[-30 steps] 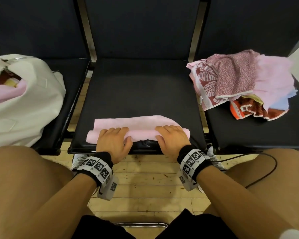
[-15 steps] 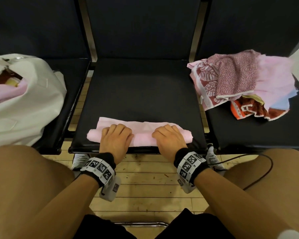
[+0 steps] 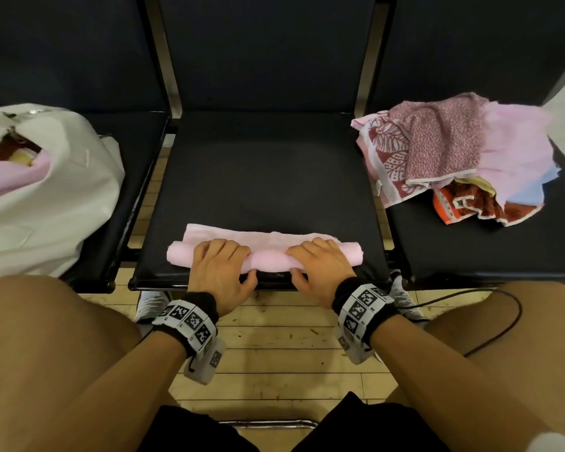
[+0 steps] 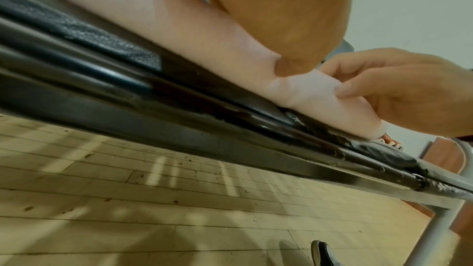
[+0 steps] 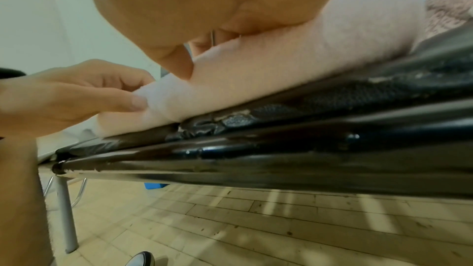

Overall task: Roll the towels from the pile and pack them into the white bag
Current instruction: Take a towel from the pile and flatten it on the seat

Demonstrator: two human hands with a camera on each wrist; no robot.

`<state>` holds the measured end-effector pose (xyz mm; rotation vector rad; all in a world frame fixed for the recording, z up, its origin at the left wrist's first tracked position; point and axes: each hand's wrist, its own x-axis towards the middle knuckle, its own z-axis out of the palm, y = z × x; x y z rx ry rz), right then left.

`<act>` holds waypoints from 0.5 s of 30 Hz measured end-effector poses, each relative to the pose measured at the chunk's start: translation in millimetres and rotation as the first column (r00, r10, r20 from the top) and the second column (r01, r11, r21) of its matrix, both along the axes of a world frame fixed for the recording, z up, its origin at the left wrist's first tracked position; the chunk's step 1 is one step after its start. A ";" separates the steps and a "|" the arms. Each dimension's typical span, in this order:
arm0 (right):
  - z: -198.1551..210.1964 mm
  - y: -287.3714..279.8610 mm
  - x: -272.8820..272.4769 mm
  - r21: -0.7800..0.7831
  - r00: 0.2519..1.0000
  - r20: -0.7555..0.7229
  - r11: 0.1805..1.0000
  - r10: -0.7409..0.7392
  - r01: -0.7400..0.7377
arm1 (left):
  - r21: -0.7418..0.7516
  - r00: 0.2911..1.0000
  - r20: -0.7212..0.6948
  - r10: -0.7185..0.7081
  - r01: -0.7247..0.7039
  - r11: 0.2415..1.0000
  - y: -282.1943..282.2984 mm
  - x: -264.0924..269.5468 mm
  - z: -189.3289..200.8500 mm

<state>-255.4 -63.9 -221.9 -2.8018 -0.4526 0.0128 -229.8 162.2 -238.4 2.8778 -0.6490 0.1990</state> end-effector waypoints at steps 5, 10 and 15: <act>7.4 -3.4 -0.9 0.042 0.995 -0.099 0.999 -0.021 0.026 | 0.054 0.999 -0.050 -0.020 0.022 0.998 -5.5 -5.1 6.0; 1.3 0.6 -1.5 -0.008 1.000 0.029 1.000 -0.010 0.010 | 0.050 1.000 -0.014 -0.016 0.017 0.999 -3.6 -2.6 2.7; -11.2 6.5 -3.6 -0.097 0.977 0.206 0.995 0.049 -0.029 | 0.046 0.994 0.104 0.012 -0.017 0.999 -4.0 3.6 1.4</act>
